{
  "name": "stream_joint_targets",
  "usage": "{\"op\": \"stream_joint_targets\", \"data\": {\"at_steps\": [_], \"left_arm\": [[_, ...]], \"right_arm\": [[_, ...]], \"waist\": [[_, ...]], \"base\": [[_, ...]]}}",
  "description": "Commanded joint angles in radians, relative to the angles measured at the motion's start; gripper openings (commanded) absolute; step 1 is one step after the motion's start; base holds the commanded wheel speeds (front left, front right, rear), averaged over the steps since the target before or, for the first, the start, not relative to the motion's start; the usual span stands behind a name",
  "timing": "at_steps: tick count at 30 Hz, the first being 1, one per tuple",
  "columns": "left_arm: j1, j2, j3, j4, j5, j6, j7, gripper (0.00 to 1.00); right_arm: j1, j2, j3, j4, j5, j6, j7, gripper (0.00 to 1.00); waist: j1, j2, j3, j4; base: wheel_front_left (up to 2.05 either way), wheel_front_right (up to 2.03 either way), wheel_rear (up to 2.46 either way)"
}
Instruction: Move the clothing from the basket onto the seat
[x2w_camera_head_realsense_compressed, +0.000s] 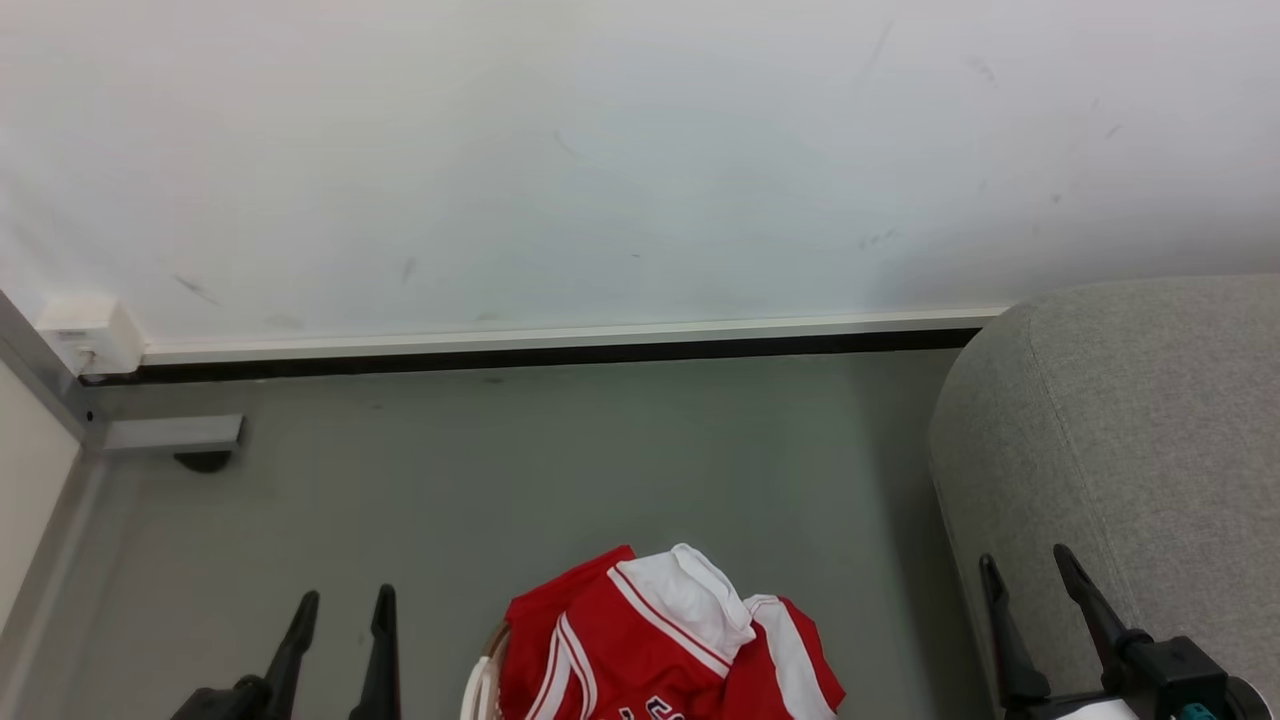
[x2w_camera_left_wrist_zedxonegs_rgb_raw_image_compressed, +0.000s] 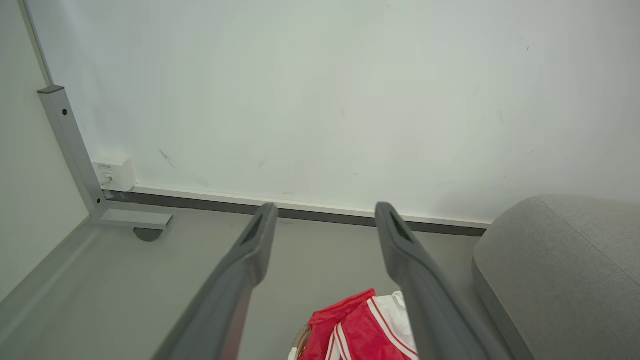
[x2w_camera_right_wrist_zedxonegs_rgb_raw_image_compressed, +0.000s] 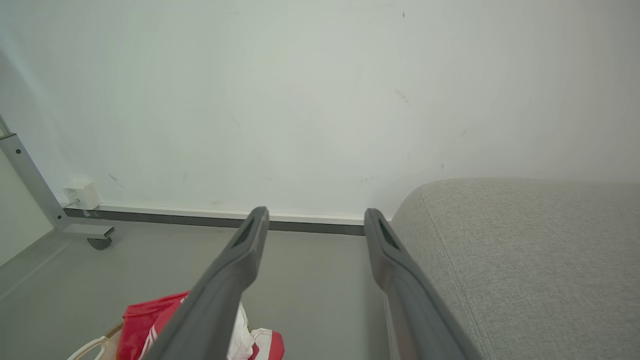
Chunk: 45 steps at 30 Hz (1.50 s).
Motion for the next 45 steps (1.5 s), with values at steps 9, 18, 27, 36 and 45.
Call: {"op": "stream_joint_targets", "data": {"at_steps": [9, 18, 27, 36, 45], "left_arm": [[-0.032, 0.007, 0.001, 0.0, 0.022, -0.009, -0.001, 1.0], [-0.136, 0.023, -0.073, 0.022, 0.025, -0.016, -0.001, 1.0], [-0.305, 0.078, -0.309, 0.182, -0.009, -0.014, 0.026, 1.0], [-0.465, 0.113, -0.487, 0.357, -0.012, -0.014, 0.151, 1.0], [-0.621, 0.158, -0.626, 0.535, -0.003, -0.015, 0.245, 1.0]], "right_arm": [[-0.032, -0.001, 0.01, -0.012, 0.016, -0.002, -0.007, 1.0], [-0.093, -0.001, 0.022, -0.049, 0.035, -0.002, -0.006, 1.0], [-0.184, -0.001, 0.042, -0.107, 0.064, -0.002, -0.005, 1.0], [-0.268, -0.001, 0.064, -0.185, 0.091, -0.002, -0.005, 1.0], [-0.329, -0.001, 0.052, -0.271, 0.116, -0.002, -0.005, 1.0]], "waist": [[0.0, 0.0, 0.042, -0.026], [0.0, 0.0, 0.159, -0.062], [0.0, 0.0, 0.328, -0.099], [0.0, 0.0, 0.518, -0.132], [0.0, 0.0, 0.711, -0.153]], "base": [[0.0, 0.0, 0.0], [0.0, 0.0, 0.0], [0.0, 0.0, 0.0], [0.0, 0.0, 0.0], [0.0, 0.0, 0.0]]}}
